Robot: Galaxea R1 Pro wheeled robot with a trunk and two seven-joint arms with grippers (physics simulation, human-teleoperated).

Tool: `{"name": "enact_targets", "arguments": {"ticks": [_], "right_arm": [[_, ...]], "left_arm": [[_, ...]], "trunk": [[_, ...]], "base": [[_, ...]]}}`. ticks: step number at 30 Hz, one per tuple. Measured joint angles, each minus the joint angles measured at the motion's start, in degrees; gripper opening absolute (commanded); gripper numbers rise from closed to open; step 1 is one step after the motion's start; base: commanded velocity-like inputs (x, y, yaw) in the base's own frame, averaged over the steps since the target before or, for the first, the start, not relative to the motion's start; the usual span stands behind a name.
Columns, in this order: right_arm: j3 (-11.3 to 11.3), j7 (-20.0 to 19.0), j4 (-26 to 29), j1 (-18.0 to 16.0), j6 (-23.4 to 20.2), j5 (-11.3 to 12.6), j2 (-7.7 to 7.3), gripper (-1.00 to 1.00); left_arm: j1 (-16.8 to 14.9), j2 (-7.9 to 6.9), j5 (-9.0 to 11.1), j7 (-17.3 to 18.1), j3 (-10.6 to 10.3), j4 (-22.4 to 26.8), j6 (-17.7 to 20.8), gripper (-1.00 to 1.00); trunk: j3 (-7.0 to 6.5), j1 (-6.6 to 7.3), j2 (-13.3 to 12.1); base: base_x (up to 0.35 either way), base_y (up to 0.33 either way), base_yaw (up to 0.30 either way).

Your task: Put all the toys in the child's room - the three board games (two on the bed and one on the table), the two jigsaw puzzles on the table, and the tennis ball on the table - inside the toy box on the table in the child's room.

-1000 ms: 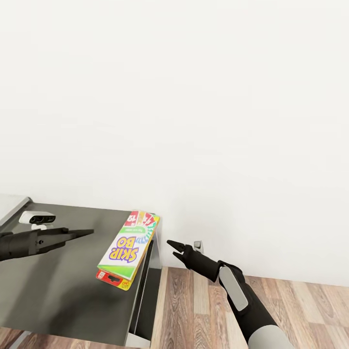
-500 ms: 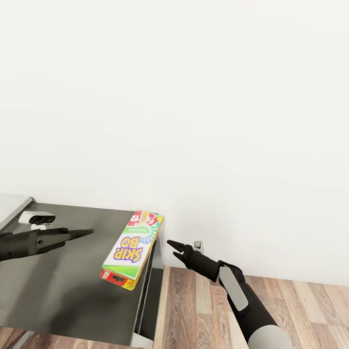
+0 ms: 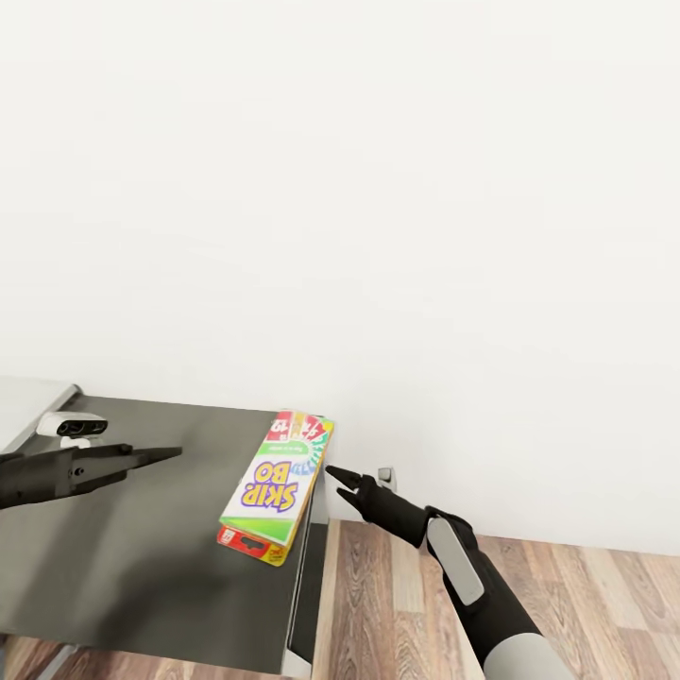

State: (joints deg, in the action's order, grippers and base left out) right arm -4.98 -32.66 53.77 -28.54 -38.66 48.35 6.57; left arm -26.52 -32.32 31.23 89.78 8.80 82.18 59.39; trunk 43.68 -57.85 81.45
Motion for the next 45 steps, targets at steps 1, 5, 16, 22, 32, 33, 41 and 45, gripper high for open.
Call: {"name": "enact_targets", "arguments": {"ticks": [1,5,16,22,32,33,41,45], "right_arm": [[0.0,-0.2,0.2,0.0,0.0,0.0,0.0,1.0],[-0.1,-1.9,1.3,0.1,0.2,-0.1,-0.06,1.0],[-0.1,-2.8,1.8,0.1,0.2,-0.1,-0.23,1.0],[-0.1,-2.8,1.8,0.1,0.3,-0.1,-0.33,1.0],[0.0,-2.8,1.6,0.1,0.3,0.0,-0.63,1.0],[0.0,-2.8,1.5,0.1,0.3,0.1,-0.66,1.0],[0.1,-2.8,1.4,0.1,0.2,0.4,-0.77,1.0],[0.2,-2.8,1.4,0.1,0.2,0.5,-0.83,1.0]], "left_arm": [[0.0,0.0,0.0,0.0,0.0,0.0,0.0,1.0],[0.0,0.0,0.0,0.0,0.0,0.0,0.0,1.0],[0.0,0.0,-0.2,0.0,0.0,0.0,0.0,1.0],[0.0,0.05,-0.2,0.0,0.0,0.0,0.0,1.0],[0.0,0.09,-0.2,0.0,-0.1,0.0,0.0,1.0],[0.0,0.09,-0.2,0.0,-0.1,0.0,0.0,1.0],[0.0,0.09,-0.2,0.0,-0.1,0.0,0.0,1.0],[0.0,0.09,-0.2,0.0,-0.1,0.0,0.0,1.0]], "trunk": [[0.0,0.0,0.0],[0.0,0.0,0.0],[0.0,0.0,0.0],[0.0,0.0,0.0],[0.0,0.0,0.0],[0.0,0.0,0.0],[0.0,0.0,0.0],[0.0,0.0,0.0]], "base": [[0.0,0.072,0.0],[0.0,0.06,0.0],[0.0,0.063,0.0],[0.0,0.001,0.0],[0.0,0.062,0.0],[0.0,0.084,0.0],[0.0,0.027,0.0],[0.0,0.003,0.0]]}}
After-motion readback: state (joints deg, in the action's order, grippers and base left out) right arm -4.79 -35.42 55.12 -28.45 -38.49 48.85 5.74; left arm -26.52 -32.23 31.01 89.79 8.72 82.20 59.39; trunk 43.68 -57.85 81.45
